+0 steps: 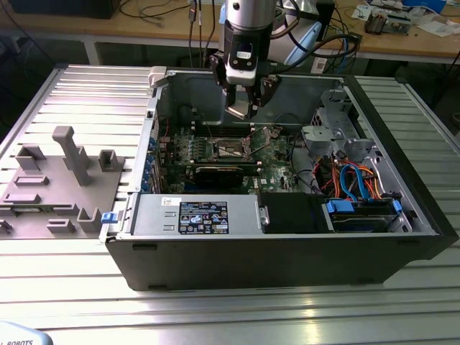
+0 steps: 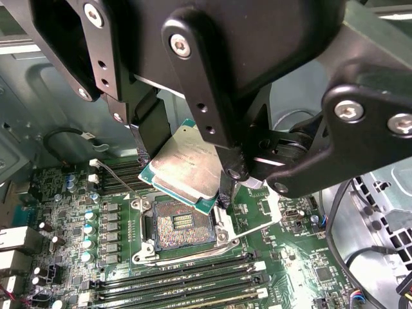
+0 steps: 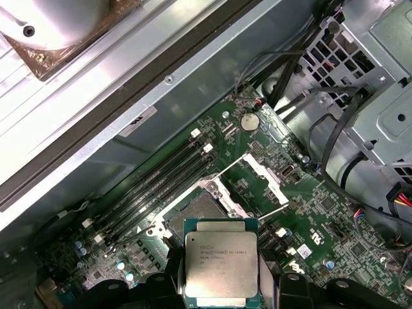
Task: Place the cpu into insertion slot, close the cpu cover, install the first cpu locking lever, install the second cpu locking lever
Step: 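Place the cpu into insertion slot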
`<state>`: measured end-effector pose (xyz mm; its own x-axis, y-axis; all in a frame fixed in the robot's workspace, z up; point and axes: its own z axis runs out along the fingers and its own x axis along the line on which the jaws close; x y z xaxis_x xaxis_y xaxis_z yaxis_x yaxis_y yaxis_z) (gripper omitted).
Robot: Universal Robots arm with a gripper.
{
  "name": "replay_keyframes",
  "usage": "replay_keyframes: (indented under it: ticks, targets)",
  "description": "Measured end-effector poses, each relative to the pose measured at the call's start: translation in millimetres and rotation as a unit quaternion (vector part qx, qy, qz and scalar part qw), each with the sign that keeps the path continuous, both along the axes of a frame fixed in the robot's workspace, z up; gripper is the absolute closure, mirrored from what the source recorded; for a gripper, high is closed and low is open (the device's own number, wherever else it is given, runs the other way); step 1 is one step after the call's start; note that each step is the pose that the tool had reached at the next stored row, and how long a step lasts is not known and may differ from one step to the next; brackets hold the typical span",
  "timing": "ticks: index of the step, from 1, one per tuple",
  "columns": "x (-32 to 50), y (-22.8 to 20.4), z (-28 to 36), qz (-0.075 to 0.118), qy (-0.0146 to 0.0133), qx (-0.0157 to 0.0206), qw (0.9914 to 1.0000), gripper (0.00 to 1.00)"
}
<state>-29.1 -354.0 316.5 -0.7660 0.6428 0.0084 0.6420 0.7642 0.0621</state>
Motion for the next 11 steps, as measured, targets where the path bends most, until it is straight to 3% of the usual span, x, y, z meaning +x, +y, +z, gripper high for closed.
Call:
replay_keyframes:
  ticks: [11]
  targets:
    - [0.0, 0.0, -0.5, -0.003, 0.0000, 0.0000, 1.00000, 0.46]
